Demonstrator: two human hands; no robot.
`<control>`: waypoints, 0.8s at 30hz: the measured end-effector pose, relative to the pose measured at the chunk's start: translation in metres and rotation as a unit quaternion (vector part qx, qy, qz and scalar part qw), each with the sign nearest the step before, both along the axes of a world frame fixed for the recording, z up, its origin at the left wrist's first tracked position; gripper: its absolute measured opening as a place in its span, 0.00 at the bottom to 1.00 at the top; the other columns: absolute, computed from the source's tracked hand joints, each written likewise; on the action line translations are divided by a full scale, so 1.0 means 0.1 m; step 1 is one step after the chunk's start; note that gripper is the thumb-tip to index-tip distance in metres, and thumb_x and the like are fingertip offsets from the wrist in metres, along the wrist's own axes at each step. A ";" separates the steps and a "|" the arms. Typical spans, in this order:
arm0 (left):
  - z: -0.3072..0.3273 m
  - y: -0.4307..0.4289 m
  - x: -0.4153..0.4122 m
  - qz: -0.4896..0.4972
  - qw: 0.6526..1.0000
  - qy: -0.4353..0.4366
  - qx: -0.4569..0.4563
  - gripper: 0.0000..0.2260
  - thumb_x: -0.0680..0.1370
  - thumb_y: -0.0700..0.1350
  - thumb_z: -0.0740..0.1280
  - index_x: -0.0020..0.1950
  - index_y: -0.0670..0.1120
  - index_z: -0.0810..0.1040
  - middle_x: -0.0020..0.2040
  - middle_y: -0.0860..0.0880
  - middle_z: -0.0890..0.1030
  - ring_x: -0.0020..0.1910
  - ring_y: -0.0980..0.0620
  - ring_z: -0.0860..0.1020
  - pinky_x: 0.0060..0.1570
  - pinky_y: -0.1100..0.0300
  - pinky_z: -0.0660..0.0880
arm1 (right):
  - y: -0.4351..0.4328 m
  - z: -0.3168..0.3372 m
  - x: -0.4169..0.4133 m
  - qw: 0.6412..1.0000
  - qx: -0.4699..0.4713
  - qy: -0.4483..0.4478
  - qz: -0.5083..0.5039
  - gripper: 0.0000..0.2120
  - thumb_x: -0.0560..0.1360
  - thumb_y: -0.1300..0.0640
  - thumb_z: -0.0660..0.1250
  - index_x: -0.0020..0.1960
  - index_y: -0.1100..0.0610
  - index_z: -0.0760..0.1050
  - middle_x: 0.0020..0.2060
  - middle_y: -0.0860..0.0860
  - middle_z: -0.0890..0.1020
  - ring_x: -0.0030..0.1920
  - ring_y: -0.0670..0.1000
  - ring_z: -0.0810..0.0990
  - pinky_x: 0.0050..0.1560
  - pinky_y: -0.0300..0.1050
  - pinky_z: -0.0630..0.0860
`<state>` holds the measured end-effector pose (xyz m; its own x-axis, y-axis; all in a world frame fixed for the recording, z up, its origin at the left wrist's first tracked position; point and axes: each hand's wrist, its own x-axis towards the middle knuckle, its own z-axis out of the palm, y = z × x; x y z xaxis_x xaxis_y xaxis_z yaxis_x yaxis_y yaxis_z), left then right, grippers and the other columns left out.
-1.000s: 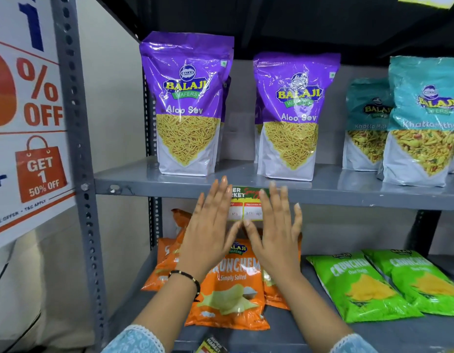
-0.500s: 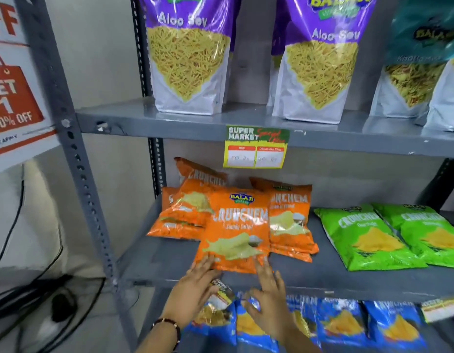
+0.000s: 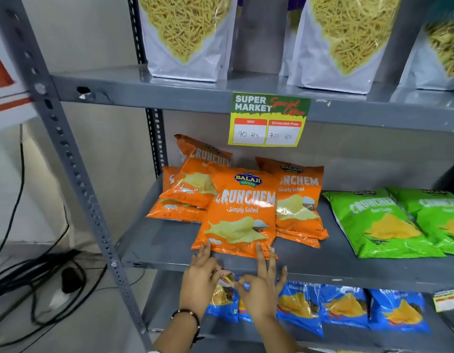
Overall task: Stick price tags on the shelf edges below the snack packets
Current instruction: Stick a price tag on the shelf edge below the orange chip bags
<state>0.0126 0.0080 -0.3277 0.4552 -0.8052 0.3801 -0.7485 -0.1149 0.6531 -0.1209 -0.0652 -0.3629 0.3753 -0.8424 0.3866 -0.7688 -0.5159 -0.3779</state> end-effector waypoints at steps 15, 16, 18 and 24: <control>-0.04 0.07 -0.03 0.025 0.995 -0.097 -0.029 0.23 0.65 0.31 0.73 0.33 0.49 0.60 0.72 0.47 0.65 0.24 0.45 0.75 0.23 0.59 0.67 | -0.16 0.33 -0.18 0.969 0.103 -0.205 0.089 0.11 0.64 0.55 0.78 0.28 0.45 0.78 0.75 0.45 0.50 0.73 0.45 0.36 0.62 0.51 0.47; -0.06 0.08 -0.04 0.023 0.994 -0.102 -0.029 0.23 0.65 0.31 0.73 0.34 0.49 0.59 0.72 0.47 0.65 0.27 0.44 0.77 0.23 0.59 0.68 | -0.16 0.33 -0.19 0.970 0.105 -0.201 0.089 0.11 0.64 0.54 0.78 0.27 0.45 0.78 0.75 0.44 0.50 0.72 0.45 0.36 0.61 0.51 0.46; -0.07 0.08 -0.05 0.022 0.994 -0.105 -0.029 0.22 0.66 0.32 0.73 0.34 0.49 0.60 0.72 0.47 0.66 0.35 0.41 0.80 0.24 0.56 0.72 | -0.16 0.34 -0.21 0.971 0.103 -0.196 0.088 0.11 0.64 0.55 0.78 0.27 0.45 0.78 0.74 0.43 0.49 0.72 0.44 0.36 0.62 0.51 0.45; -0.08 0.05 -0.05 0.041 0.994 -0.101 -0.013 0.21 0.67 0.33 0.73 0.35 0.49 0.61 0.71 0.47 0.68 0.39 0.40 0.80 0.27 0.54 0.76 | -0.15 0.29 -0.19 0.976 0.079 -0.187 0.081 0.11 0.64 0.54 0.78 0.28 0.47 0.78 0.74 0.42 0.49 0.73 0.46 0.38 0.62 0.52 0.46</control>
<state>0.0072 0.0129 -0.3360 0.4310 -0.7571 0.4910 -0.8534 -0.1651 0.4945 -0.1403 -0.0803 -0.3337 0.3661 -0.8442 0.3914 -0.4759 -0.5313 -0.7009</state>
